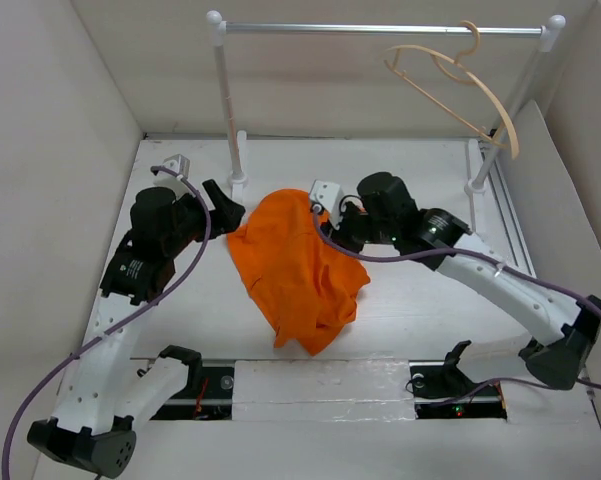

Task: Place the trousers on the hanger
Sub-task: Fold the trousers

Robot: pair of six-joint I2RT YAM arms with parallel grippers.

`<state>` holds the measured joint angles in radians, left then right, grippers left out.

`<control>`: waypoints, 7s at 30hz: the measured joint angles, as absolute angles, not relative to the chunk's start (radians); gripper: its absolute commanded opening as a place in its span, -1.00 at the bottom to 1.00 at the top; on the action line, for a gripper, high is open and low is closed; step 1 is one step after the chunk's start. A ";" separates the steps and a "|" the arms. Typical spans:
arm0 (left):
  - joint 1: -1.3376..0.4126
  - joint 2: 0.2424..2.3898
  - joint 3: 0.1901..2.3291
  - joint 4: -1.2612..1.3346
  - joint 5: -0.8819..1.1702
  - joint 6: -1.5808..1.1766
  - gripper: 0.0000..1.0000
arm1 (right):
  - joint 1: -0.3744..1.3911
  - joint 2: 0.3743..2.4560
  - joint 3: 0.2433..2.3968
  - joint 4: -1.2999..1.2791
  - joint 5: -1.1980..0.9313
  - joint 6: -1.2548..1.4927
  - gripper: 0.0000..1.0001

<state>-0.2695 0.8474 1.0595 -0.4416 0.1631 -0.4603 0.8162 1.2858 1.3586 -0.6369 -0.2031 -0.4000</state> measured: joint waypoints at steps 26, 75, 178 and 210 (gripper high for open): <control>-0.270 1.014 1.528 -0.485 -0.205 -0.548 0.32 | 1.020 2.271 1.946 -0.508 -0.029 -0.252 0.89; -0.699 1.537 0.812 -0.115 0.350 -0.616 0.06 | 0.423 0.909 1.329 -0.692 0.205 -0.162 -1.00; -0.171 1.444 0.853 -0.306 -0.169 -0.629 -1.00 | 0.358 1.301 0.853 -0.194 -0.277 -0.040 -1.00; -0.198 0.951 1.343 -0.569 -0.734 -0.416 -1.00 | 0.577 0.676 1.208 -0.819 0.068 0.035 -1.00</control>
